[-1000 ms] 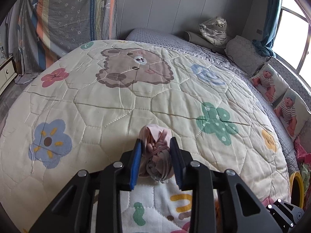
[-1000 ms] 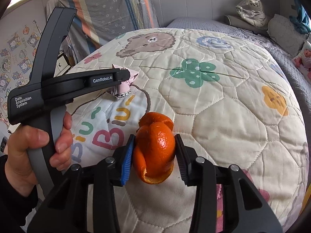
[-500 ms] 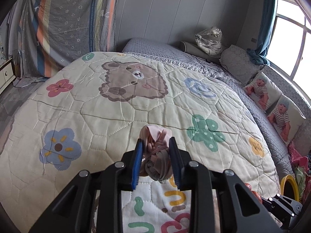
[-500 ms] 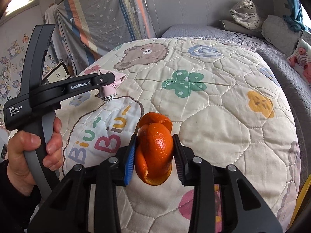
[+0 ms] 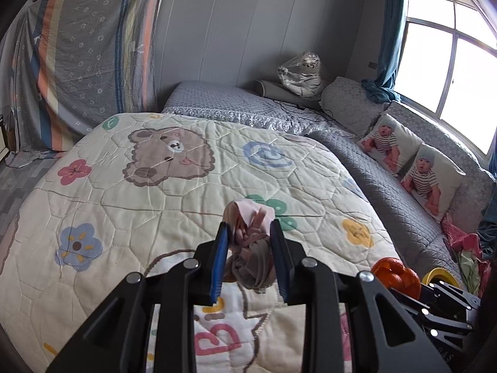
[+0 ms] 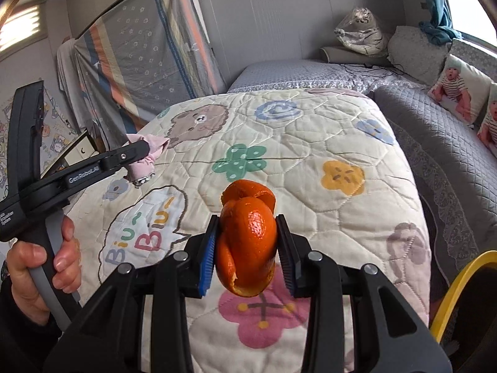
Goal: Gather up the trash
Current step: 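Carry the orange peel and pink item over the bin with both tools, then open both tools to drop the peel and pink item into the bin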
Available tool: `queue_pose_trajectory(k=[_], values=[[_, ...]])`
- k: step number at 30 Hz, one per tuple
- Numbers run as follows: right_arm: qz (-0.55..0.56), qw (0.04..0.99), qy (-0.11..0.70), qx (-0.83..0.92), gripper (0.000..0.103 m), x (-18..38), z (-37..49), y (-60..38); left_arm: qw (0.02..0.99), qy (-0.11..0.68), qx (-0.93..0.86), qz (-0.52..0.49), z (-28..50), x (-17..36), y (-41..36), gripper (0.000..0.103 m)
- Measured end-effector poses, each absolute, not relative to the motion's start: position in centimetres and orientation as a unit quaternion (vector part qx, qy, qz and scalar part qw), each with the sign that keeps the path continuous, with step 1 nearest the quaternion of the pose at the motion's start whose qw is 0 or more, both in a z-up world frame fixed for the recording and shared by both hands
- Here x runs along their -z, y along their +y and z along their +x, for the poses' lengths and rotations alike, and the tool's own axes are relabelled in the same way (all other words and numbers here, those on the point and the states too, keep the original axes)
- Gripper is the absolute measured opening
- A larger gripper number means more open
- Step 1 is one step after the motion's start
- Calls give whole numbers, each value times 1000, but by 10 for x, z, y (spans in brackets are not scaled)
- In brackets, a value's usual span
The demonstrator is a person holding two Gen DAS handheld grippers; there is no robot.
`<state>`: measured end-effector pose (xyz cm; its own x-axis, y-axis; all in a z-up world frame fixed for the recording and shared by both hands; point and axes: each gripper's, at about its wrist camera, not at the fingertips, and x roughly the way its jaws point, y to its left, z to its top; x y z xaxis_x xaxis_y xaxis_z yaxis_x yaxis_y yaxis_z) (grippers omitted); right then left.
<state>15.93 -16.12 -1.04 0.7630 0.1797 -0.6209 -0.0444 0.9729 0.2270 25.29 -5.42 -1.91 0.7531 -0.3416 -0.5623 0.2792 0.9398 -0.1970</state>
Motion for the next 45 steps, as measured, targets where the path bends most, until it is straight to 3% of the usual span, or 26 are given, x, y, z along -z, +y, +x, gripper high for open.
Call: queue_pose_trajectory(k=[21,45], values=[[155,924,318,147,34,36,44,-331,904,276,325,29,194,-15,-225,26],[167,893,327,260,35,70,-35,-398,824,329,452,91,144,37,-387,26]])
